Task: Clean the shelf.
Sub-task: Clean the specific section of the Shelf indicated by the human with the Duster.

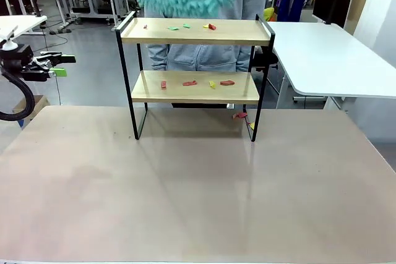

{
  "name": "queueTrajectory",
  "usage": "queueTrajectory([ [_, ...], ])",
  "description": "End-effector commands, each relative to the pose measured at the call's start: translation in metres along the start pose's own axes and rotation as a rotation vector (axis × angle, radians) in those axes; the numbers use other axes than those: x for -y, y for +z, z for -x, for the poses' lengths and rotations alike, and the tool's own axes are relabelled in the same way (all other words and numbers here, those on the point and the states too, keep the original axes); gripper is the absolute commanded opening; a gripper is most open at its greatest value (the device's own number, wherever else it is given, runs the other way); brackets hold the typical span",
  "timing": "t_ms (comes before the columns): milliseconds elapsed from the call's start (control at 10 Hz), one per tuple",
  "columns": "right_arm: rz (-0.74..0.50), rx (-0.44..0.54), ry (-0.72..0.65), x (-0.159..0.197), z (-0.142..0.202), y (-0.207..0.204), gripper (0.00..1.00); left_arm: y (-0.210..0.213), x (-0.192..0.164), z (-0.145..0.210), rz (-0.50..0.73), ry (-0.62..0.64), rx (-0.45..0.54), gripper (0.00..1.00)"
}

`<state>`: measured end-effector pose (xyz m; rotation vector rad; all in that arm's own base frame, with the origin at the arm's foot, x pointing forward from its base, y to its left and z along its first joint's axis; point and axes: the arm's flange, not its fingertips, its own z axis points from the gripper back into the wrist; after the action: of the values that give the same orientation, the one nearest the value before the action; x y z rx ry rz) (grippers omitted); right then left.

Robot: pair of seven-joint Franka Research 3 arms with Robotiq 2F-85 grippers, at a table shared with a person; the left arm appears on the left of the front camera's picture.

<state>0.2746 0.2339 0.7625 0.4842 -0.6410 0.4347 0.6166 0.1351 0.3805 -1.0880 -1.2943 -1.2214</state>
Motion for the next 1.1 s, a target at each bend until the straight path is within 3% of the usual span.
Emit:
queueTrajectory([
  [0, 0.089, 0.057, -0.103, -0.029, -0.030, -0.021, 0.13, 0.000, 0.002, -0.002, 0.003, -0.011, -0.002, 1.00],
  [200, 0.174, 0.095, -0.203, -0.075, -0.061, -0.056, 0.13, 0.000, 0.002, -0.002, 0.003, -0.011, -0.002, 1.00],
  [500, 0.261, 0.067, -0.253, -0.111, -0.087, -0.097, 0.13, 0.000, 0.002, -0.002, 0.003, -0.011, -0.002, 1.00],
  [1000, 0.235, 0.069, -0.239, -0.101, -0.070, -0.104, 0.13, 0.000, 0.002, -0.002, 0.003, -0.011, -0.002, 1.00],
])
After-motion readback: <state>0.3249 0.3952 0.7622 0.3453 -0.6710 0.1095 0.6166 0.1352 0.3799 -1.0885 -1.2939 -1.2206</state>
